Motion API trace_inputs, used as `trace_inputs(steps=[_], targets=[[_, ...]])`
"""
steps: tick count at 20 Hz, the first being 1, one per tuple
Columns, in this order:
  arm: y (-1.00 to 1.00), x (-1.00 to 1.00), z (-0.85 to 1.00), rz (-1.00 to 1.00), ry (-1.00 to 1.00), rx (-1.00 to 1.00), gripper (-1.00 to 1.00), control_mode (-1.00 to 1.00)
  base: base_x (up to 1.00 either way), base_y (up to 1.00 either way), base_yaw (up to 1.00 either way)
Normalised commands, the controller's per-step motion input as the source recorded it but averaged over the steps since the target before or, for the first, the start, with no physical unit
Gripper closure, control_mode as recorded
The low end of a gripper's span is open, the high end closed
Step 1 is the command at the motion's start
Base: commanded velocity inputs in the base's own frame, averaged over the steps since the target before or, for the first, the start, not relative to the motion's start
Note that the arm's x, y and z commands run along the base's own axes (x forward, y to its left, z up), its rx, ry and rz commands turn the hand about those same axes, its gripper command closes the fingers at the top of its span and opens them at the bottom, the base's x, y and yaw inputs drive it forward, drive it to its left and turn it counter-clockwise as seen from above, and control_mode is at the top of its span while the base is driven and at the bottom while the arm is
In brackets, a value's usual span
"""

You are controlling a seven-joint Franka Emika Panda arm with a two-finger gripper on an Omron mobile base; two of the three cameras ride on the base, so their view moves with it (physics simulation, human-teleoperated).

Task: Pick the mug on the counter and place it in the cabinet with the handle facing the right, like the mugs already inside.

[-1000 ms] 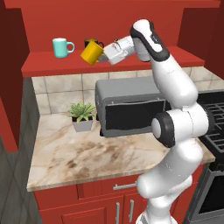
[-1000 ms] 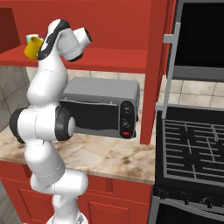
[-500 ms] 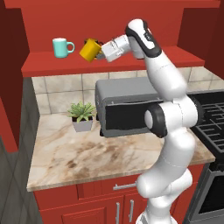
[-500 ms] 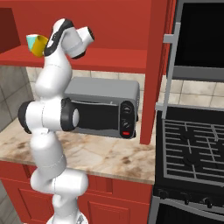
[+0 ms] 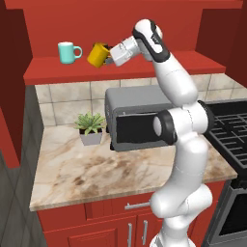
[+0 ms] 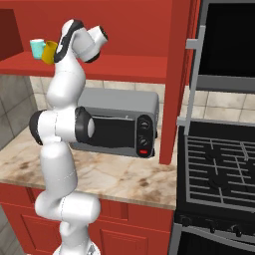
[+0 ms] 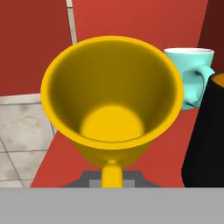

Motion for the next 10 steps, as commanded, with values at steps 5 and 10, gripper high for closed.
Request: trace_inputs(steps=[5, 10], targets=[[0.05, 0.09, -0.17, -0.01, -0.01, -0.06, 1.00, -1.00, 0.00, 0.00, 0.00], [0.16, 0.14, -0.22, 0.00, -0.04, -0.03, 1.00, -1.00, 0.00, 0.00, 0.00]])
